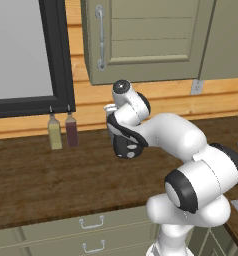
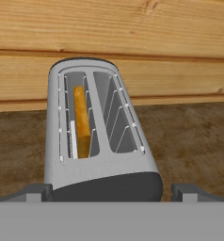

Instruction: Start the toaster. Once the lever pops up, take the bread to the plate on the dining counter.

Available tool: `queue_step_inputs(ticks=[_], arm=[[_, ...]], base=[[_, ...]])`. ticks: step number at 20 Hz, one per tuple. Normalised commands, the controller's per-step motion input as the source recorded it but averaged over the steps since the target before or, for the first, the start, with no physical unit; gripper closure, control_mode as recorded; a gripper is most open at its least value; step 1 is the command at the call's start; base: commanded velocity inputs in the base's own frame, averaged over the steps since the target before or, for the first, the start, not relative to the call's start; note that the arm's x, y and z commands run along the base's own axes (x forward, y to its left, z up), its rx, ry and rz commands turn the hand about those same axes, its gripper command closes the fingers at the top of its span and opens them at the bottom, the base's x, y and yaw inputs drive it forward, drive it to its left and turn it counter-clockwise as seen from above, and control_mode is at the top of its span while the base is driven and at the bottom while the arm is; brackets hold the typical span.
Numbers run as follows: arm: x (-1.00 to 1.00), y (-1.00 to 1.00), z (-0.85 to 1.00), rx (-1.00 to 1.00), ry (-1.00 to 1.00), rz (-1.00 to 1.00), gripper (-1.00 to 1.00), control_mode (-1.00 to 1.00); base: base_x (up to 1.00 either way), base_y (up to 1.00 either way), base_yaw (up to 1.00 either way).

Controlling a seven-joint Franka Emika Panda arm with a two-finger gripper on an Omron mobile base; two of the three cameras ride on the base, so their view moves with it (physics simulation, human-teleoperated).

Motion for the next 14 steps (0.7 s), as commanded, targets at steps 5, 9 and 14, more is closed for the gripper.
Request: queue_step_inputs(ticks=[5,9,14], arm=[[0.0,0.0,0.0,0.0,0.0,0.0,-1.0,-1.0],[0.0,0.0,0.0,0.0,0.0,0.0,-1.0,-1.0],[0.0,0.0,0.0,0.0,0.0,0.0,-1.0,-1.0]], base=[[0.0,0.0,0.0],[0.0,0.0,0.0],[0.0,0.0,0.0]])
